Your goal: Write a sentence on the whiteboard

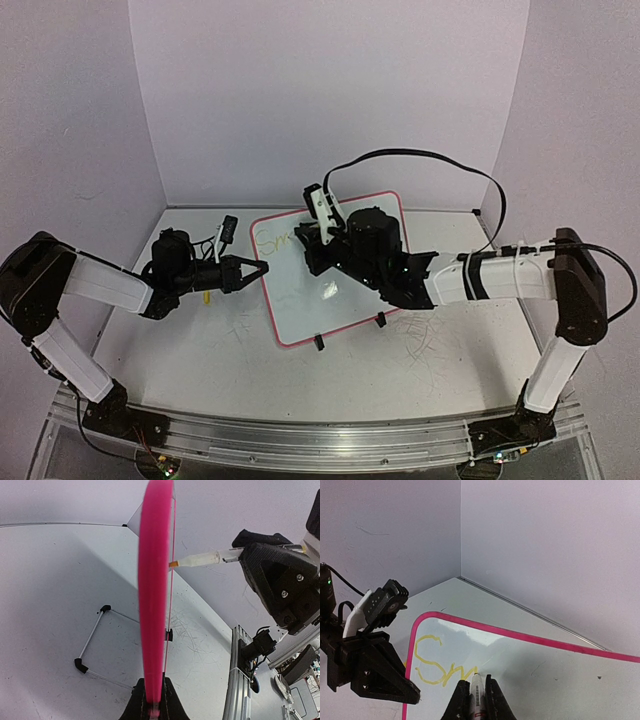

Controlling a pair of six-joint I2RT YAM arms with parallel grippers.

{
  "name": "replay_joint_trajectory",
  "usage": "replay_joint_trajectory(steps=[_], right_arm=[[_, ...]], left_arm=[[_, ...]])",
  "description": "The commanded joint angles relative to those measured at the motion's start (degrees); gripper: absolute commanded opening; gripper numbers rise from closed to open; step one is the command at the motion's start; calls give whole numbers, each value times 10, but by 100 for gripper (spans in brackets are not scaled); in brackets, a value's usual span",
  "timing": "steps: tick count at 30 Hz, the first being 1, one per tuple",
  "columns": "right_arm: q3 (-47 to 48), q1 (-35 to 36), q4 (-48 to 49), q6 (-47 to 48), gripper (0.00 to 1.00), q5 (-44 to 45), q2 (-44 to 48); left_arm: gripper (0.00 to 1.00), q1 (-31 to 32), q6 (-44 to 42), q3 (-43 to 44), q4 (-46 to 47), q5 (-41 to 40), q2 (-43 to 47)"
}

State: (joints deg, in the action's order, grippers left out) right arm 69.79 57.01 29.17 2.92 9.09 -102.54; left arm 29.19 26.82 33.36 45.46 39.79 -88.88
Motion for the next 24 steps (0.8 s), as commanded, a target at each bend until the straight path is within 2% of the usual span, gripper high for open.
replay_joint_trajectory(steps=[1,15,24], right_arm=[[-25,-5,-14,-15,0,7,23],[-15,-5,-15,-11,0,4,15],[-41,-5,-17,-24,0,1,27]], left_arm=[[0,2,-24,6,-13,0,9],[0,2,-23,6,-14,-2,10],[0,2,-22,6,-15,-3,14]])
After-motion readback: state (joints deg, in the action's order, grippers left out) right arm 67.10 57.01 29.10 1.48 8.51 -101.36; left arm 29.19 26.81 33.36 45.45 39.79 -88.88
